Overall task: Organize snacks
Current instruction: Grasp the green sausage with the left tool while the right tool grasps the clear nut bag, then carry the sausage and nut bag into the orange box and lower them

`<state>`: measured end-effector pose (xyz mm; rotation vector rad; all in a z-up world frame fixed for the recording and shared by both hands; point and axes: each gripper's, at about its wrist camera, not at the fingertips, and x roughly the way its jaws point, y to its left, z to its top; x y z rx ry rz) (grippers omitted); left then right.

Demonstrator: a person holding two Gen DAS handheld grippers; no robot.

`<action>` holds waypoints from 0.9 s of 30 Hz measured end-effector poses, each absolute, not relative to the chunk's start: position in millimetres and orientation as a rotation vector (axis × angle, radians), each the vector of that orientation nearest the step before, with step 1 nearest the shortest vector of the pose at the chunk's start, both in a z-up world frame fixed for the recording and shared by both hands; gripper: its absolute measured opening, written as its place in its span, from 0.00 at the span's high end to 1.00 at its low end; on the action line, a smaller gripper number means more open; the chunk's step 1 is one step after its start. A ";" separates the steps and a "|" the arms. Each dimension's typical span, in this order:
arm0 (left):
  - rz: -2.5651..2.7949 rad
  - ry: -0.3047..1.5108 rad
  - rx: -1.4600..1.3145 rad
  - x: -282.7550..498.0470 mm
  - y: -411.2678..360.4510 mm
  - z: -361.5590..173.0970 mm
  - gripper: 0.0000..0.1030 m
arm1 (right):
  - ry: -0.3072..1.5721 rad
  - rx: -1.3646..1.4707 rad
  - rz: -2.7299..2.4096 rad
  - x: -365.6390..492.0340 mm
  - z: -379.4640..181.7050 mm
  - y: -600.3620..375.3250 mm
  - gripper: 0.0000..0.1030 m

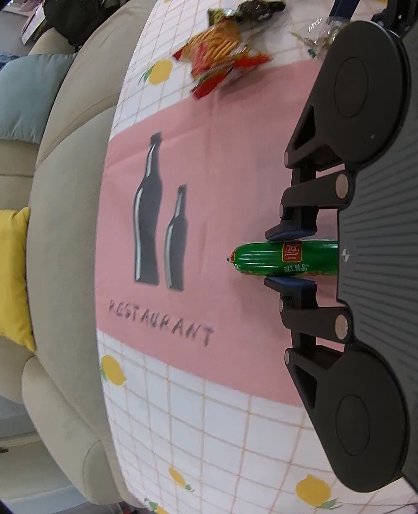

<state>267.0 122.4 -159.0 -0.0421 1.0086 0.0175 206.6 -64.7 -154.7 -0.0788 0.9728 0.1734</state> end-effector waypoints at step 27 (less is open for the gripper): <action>-0.171 1.086 -0.065 167.0 68.7 -155.5 0.47 | 0.995 0.044 0.064 144.4 -151.7 -105.9 0.47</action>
